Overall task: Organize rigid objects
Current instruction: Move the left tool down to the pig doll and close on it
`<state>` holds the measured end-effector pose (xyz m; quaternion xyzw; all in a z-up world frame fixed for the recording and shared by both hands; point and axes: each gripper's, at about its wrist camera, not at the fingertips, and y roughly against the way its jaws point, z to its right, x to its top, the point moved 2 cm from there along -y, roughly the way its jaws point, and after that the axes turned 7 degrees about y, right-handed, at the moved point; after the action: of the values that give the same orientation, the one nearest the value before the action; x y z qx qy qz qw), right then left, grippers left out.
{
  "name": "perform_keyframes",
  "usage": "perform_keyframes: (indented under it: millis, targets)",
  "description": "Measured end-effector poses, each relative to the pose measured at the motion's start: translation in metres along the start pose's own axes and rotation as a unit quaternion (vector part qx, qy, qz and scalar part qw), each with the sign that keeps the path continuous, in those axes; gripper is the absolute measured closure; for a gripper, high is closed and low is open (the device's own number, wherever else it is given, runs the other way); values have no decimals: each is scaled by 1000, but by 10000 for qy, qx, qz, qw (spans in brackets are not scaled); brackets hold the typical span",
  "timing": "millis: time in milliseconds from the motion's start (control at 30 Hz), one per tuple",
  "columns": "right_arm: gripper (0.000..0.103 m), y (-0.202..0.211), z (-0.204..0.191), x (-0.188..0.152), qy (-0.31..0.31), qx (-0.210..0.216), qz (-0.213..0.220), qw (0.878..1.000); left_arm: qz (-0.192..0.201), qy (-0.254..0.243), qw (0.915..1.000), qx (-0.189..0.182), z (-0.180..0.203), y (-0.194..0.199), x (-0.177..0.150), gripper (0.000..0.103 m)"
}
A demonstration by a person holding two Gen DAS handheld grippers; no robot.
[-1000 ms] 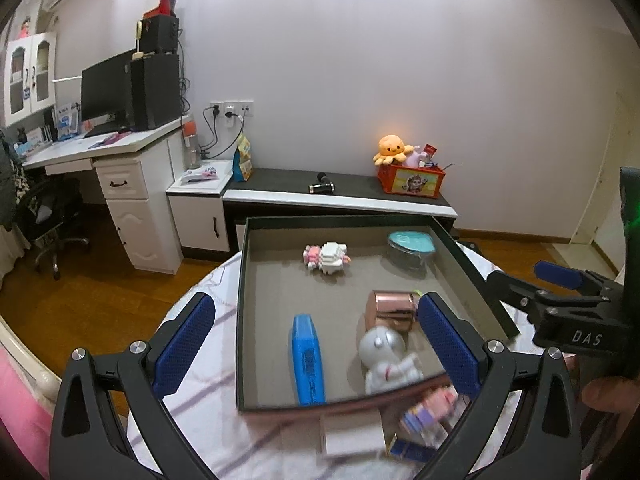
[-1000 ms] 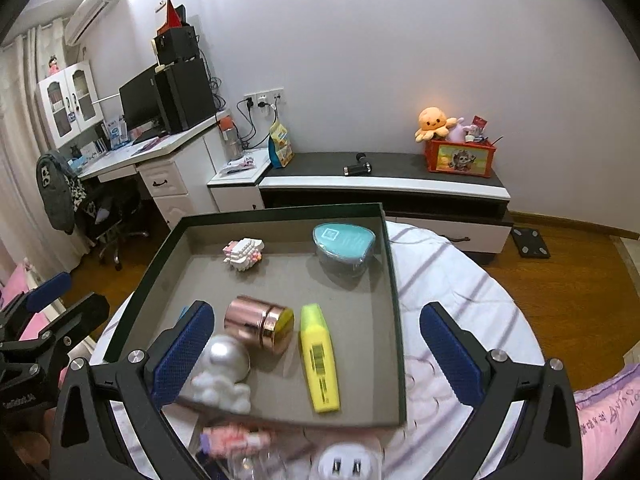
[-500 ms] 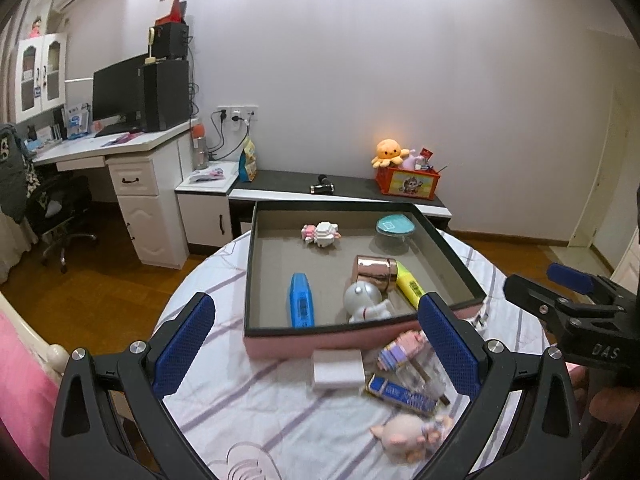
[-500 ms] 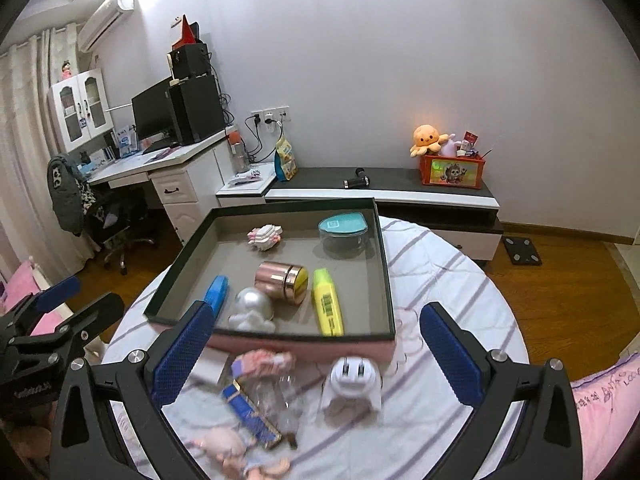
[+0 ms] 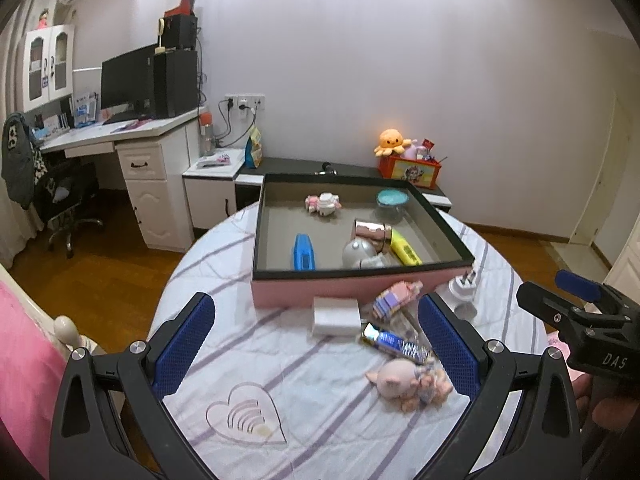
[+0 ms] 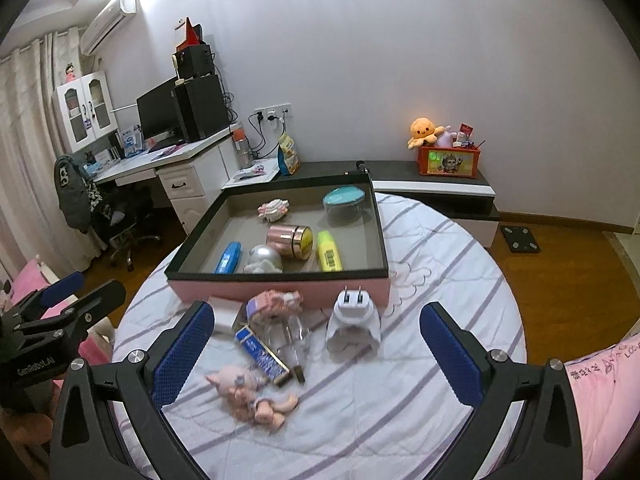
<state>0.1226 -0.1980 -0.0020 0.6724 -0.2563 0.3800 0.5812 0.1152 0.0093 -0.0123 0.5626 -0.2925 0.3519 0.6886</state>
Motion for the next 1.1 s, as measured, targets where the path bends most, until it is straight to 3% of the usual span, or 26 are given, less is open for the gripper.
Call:
perform_keyframes:
  millis: [400, 1100]
  targets:
    - [0, -4, 8, -29, -65, -26, -341, 9994, -437, 8, 9990, -66, 2, -5, -40, 0]
    - [0, -44, 46, -63, -345, 151, -917, 9951, -1108, -407, 9930, -67, 67, -61, -90, 0]
